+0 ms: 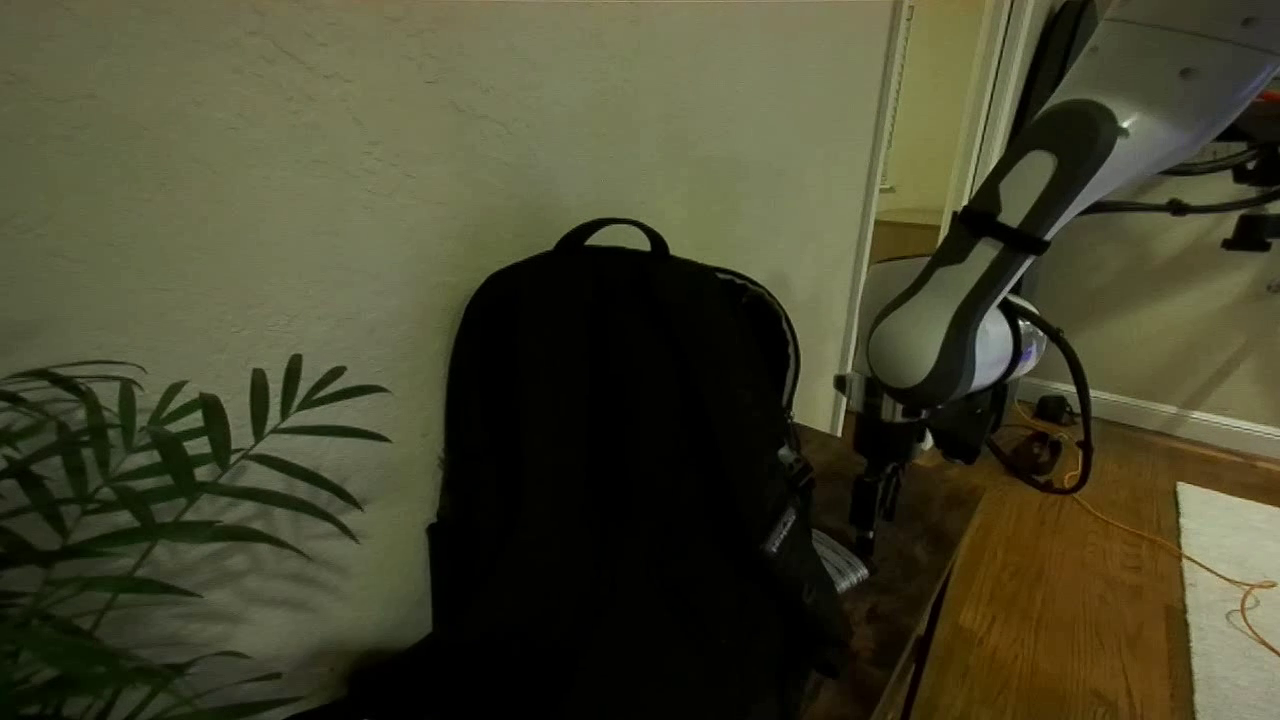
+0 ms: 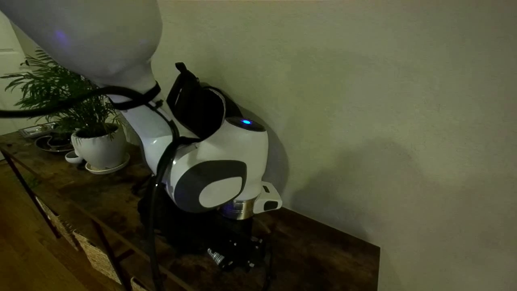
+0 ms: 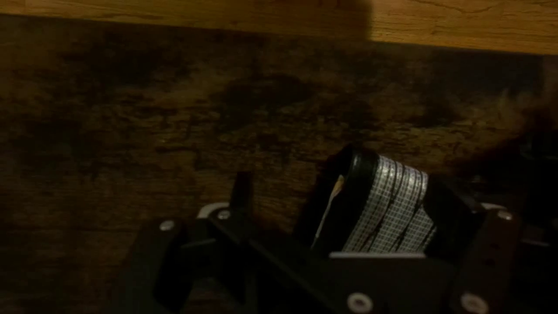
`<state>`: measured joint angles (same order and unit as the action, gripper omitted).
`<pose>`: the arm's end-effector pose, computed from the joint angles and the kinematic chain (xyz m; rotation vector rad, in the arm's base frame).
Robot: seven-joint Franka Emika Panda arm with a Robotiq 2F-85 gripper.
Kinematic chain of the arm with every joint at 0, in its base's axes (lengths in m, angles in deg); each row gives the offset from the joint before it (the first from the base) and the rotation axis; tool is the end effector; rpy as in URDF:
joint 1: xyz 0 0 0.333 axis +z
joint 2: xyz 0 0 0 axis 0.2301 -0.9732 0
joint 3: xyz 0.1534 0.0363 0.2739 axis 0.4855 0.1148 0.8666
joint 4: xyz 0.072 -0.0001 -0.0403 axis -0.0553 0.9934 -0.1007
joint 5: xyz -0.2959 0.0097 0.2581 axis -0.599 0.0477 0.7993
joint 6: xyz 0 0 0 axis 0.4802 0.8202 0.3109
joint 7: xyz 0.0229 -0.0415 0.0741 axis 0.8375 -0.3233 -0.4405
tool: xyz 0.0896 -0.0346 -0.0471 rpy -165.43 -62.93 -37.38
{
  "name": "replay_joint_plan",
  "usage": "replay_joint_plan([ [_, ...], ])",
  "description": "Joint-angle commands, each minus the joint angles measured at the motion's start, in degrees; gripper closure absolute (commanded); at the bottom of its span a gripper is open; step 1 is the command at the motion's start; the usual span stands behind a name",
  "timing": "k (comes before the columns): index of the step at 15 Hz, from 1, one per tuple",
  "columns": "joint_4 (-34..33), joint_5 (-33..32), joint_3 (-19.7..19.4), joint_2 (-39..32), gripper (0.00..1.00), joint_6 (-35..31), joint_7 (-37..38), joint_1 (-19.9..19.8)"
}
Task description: Pick up the wallet and put it in the bag
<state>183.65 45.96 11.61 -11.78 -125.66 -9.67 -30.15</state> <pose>0.5389 -0.1668 0.0706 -3.0838 -0.0265 0.0859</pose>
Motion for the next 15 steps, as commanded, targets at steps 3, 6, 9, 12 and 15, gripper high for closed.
replay_joint_plan([
  [3, -4.93, -0.16, 1.71, -4.79, 0.00, -0.49, 0.56, -2.85],
  [6, -6.46, -0.14, 2.00, -6.01, 0.00, -0.37, 0.99, -2.85],
  [9, -7.22, 0.27, 2.41, -6.67, 0.00, 0.13, 1.77, -2.68],
  [12, -6.39, 0.45, 2.39, -6.26, 0.00, 0.14, 2.96, -2.54],
  [15, -6.42, 0.71, 2.54, -6.28, 0.16, 0.44, 3.34, -2.80],
])
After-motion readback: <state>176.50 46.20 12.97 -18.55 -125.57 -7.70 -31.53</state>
